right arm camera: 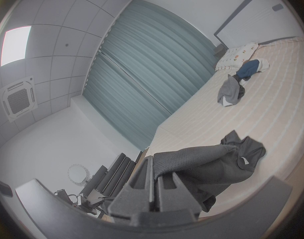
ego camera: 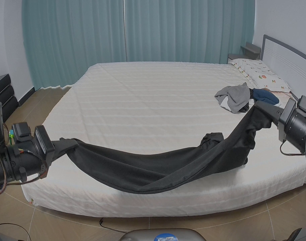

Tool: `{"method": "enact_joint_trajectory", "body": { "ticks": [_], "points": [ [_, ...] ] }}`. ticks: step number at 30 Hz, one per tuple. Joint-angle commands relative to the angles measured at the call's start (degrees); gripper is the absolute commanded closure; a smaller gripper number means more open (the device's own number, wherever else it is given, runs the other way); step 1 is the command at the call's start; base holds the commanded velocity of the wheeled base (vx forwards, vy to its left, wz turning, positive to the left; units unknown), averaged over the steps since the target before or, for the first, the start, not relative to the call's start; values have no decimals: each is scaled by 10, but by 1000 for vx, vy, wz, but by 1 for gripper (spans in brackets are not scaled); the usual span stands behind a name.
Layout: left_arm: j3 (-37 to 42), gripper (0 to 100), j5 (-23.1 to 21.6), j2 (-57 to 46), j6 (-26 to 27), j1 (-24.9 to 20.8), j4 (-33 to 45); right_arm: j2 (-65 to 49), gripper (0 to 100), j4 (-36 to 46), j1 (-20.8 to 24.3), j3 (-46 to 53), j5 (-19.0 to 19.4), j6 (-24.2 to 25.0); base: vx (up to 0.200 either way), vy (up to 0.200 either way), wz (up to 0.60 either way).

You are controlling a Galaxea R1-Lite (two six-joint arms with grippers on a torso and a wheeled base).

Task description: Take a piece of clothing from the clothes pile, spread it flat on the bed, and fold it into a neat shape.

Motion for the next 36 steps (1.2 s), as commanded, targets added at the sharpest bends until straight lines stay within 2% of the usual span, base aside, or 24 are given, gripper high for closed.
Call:
{"method": "enact_joint_trajectory", "body": {
  "ticks": [1, 6, 7, 8, 13, 18, 25, 29, 36],
  "points": [
    [-131, 100, 4, -26, 18, 20, 82, -59, 100, 106, -33, -150, 7, -17, 0, 0, 0],
    [-229, 100, 3, -4, 22, 53, 116, -25, 100, 146, -76, -281, 19, -17, 0, 0, 0],
    [-229, 100, 3, -4, 22, 53, 116, -25, 100, 146, -76, -281, 19, -17, 0, 0, 0],
    [-274, 100, 3, 28, 29, 70, 130, 9, 100, 176, -103, -347, 26, -17, 0, 0, 0],
    [-324, 100, 3, 99, 29, 75, 153, 104, 100, 211, -129, -432, 30, -14, 0, 0, 0],
    [-331, 100, -1, 169, 27, 76, 146, 184, 100, 202, -129, -450, 25, -14, 0, 0, 0],
    [-357, 100, -8, 260, 23, 94, 136, 286, 100, 162, -133, -473, 26, -12, 200, 0, 0],
    [-376, 100, -8, 311, 22, 115, 107, 350, 100, 109, -137, -473, 24, -13, 200, 0, 0],
    [-399, 100, -8, 415, 22, 128, 97, 426, 100, 80, -138, -467, 26, -8, 200, 0, 0]
  ]
}}
